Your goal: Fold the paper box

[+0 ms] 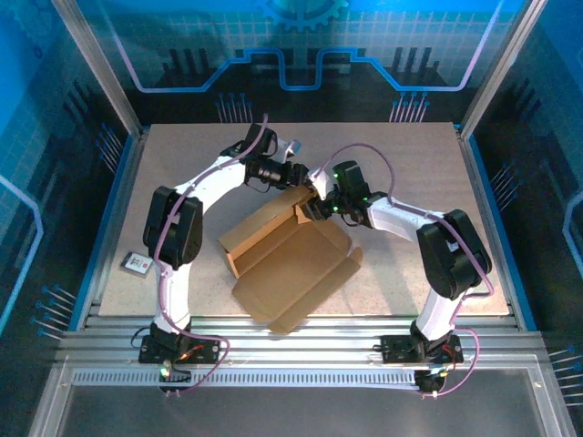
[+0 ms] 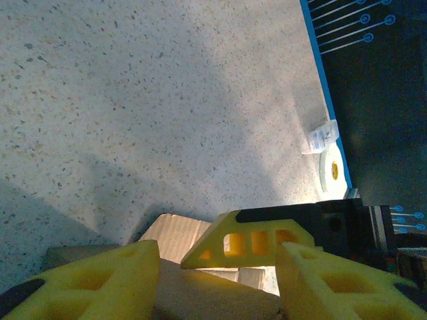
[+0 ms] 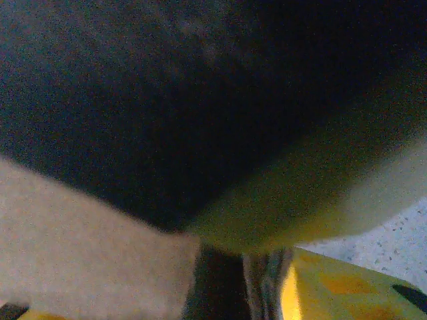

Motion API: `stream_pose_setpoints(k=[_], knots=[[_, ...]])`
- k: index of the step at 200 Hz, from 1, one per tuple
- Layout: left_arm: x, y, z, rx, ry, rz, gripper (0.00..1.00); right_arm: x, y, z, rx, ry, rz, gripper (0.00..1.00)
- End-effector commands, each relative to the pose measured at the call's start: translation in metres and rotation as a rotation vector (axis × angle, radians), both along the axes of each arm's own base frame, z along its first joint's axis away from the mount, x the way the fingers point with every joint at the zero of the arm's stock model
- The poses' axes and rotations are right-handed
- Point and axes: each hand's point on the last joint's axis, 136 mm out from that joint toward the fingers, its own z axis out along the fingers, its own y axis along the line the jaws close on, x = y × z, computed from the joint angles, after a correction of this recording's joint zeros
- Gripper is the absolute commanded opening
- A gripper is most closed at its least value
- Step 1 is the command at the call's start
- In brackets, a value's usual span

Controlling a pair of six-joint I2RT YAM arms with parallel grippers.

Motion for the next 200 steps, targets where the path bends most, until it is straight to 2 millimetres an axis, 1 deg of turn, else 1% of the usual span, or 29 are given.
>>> stream_pose_setpoints(k=[1, 29, 81, 94, 115, 139, 172, 200], knots=[[-0.012, -0.003, -0.005, -0.021, 0.062, -0.073, 0.5, 0.013, 0.01, 0.008, -0.006, -0.07, -0.004, 0.47], [-0.014, -0.006, -0.001, -0.045, 0.071, -0.097, 0.49, 0.014, 0.015, 0.003, -0.02, -0.078, -0.01, 0.43], [-0.017, -0.006, -0.005, -0.042, 0.091, -0.114, 0.49, 0.02, 0.016, -0.006, -0.083, -0.107, -0.05, 0.27], [-0.016, -0.006, -0.005, -0.042, 0.092, -0.112, 0.5, 0.02, 0.017, -0.008, -0.097, -0.113, -0.06, 0.25], [-0.016, -0.006, -0.004, -0.042, 0.092, -0.111, 0.5, 0.021, 0.015, -0.015, -0.154, -0.138, -0.085, 0.22], [-0.017, -0.005, -0.003, -0.038, 0.094, -0.109, 0.5, 0.026, 0.008, -0.014, -0.197, -0.188, -0.145, 0.16], [-0.018, -0.005, -0.002, -0.039, 0.097, -0.104, 0.49, 0.029, 0.003, -0.016, -0.242, -0.225, -0.2, 0.12], [-0.018, -0.004, -0.001, -0.038, 0.096, -0.099, 0.5, 0.025, 0.008, -0.014, -0.238, -0.242, -0.212, 0.12]])
